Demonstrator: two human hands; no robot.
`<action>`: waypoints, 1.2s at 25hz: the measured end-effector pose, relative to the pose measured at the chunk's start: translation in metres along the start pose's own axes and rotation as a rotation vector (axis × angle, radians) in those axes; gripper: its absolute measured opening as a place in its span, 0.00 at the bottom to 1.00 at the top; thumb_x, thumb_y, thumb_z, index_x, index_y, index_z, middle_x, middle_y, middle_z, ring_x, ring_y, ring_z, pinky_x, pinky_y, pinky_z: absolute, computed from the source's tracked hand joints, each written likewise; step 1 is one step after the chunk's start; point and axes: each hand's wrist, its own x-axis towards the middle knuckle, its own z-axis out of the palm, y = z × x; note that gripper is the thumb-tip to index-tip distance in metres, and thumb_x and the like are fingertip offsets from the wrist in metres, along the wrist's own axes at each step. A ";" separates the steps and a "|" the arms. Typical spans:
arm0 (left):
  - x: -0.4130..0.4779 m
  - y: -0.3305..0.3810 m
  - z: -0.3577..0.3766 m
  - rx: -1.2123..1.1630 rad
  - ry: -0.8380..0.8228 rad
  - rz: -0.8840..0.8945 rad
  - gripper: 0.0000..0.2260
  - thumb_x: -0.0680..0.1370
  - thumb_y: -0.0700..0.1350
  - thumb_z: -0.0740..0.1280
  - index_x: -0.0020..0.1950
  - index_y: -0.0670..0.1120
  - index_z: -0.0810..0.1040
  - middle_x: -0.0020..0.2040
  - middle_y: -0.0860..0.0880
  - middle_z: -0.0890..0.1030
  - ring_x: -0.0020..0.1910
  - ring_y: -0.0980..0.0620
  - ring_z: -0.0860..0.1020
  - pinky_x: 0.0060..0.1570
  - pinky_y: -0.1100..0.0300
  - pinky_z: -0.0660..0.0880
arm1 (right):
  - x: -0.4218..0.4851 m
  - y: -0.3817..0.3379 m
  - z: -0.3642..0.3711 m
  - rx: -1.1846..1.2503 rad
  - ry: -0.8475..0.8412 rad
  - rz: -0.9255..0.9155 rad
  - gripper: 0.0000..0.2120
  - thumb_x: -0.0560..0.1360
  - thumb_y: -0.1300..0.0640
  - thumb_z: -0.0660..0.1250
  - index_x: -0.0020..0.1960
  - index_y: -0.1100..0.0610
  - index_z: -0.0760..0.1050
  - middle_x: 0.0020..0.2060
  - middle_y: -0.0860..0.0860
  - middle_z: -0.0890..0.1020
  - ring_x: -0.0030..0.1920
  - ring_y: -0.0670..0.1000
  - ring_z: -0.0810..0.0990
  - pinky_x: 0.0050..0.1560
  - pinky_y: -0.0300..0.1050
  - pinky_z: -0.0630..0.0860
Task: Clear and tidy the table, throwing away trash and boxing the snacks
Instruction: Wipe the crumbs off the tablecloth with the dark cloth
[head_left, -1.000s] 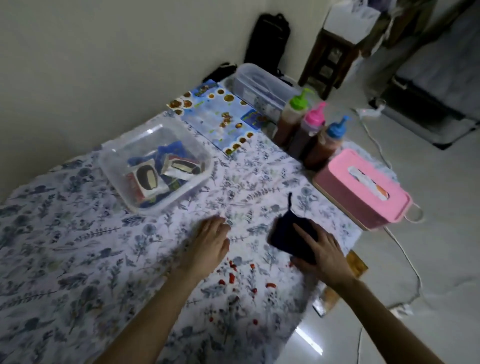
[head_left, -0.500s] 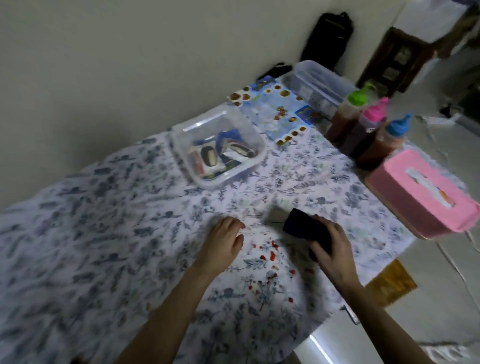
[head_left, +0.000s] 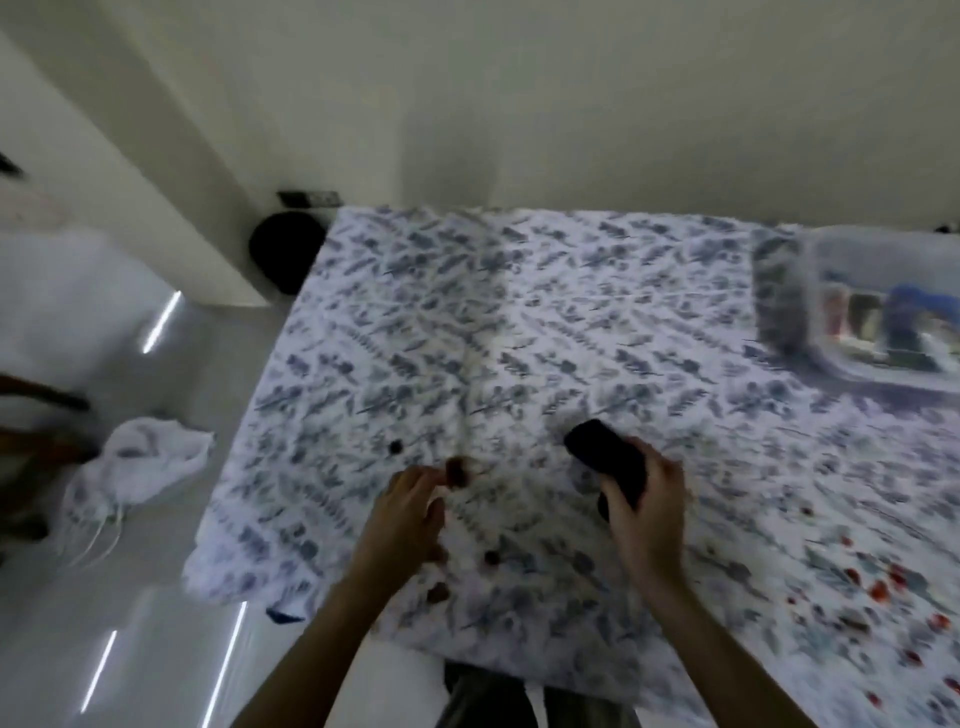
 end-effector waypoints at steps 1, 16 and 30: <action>-0.013 -0.025 -0.008 0.015 0.041 -0.045 0.21 0.76 0.52 0.54 0.59 0.42 0.77 0.57 0.42 0.78 0.55 0.41 0.78 0.53 0.48 0.77 | 0.003 -0.006 0.010 -0.103 0.019 -0.001 0.23 0.72 0.57 0.71 0.65 0.58 0.71 0.63 0.60 0.70 0.58 0.62 0.74 0.57 0.60 0.76; -0.039 -0.185 -0.016 0.268 0.214 -0.091 0.24 0.81 0.51 0.52 0.73 0.39 0.65 0.72 0.38 0.67 0.75 0.40 0.62 0.76 0.43 0.51 | -0.093 0.028 0.025 -0.598 -0.102 -0.116 0.39 0.71 0.33 0.56 0.66 0.65 0.63 0.73 0.61 0.59 0.74 0.62 0.55 0.72 0.65 0.55; -0.039 -0.191 -0.013 0.256 0.231 -0.092 0.25 0.80 0.53 0.52 0.75 0.43 0.63 0.76 0.43 0.64 0.78 0.47 0.56 0.77 0.45 0.52 | -0.089 -0.069 0.167 -0.357 -0.085 0.029 0.38 0.75 0.35 0.50 0.74 0.62 0.55 0.75 0.60 0.55 0.75 0.62 0.50 0.71 0.63 0.57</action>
